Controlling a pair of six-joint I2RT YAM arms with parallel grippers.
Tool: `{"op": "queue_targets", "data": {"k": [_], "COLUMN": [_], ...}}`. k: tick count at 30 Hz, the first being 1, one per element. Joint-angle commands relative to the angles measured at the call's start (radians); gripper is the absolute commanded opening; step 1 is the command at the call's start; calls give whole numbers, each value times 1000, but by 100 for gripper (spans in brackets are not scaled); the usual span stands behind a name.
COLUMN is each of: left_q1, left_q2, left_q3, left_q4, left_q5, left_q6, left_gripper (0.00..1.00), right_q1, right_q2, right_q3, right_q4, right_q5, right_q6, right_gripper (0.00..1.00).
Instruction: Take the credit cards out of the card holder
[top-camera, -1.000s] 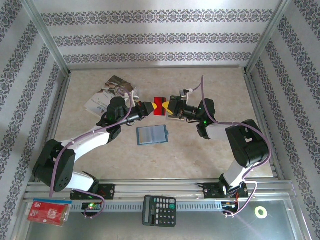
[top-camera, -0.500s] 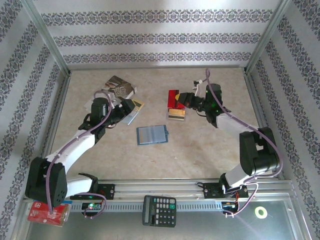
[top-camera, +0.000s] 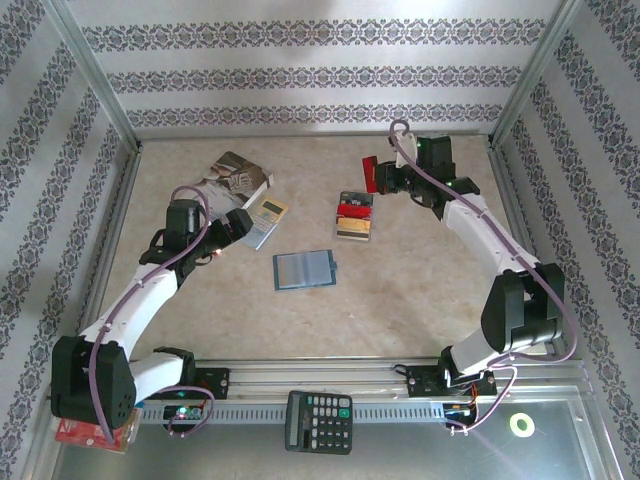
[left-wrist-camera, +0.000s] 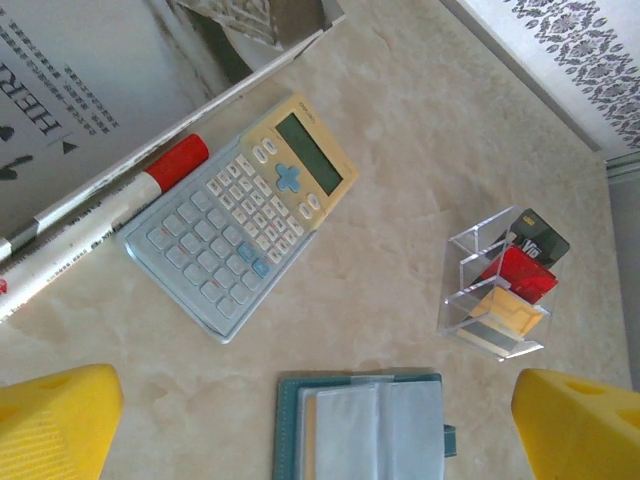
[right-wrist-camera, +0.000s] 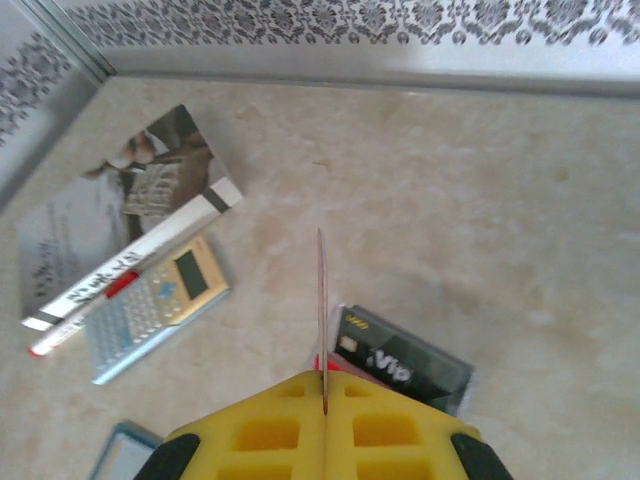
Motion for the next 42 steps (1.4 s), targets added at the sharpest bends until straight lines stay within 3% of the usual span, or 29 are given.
{"op": "queue_targets", "data": {"k": [1, 16, 22, 27, 42], "left_q1": [16, 20, 19, 19, 19], "left_q2": [13, 44, 54, 57, 77], "left_q3": [47, 85, 106, 121, 156], "left_q4": [-44, -64, -78, -99, -108], "left_q5": [4, 95, 101, 89, 69], "left_q6": [63, 86, 85, 75, 80], "left_gripper": [100, 100, 100, 100, 100], "right_q1": [6, 45, 91, 97, 104], "right_q2": [22, 119, 210, 265, 358], "right_q3": [34, 191, 278, 294, 313], "right_q4": [-101, -319, -387, -367, -389], "right_q5": [94, -23, 13, -28, 22], "right_q6": [-185, -555, -701, -753, -949], "right_gripper": [0, 0, 0, 0, 0]}}
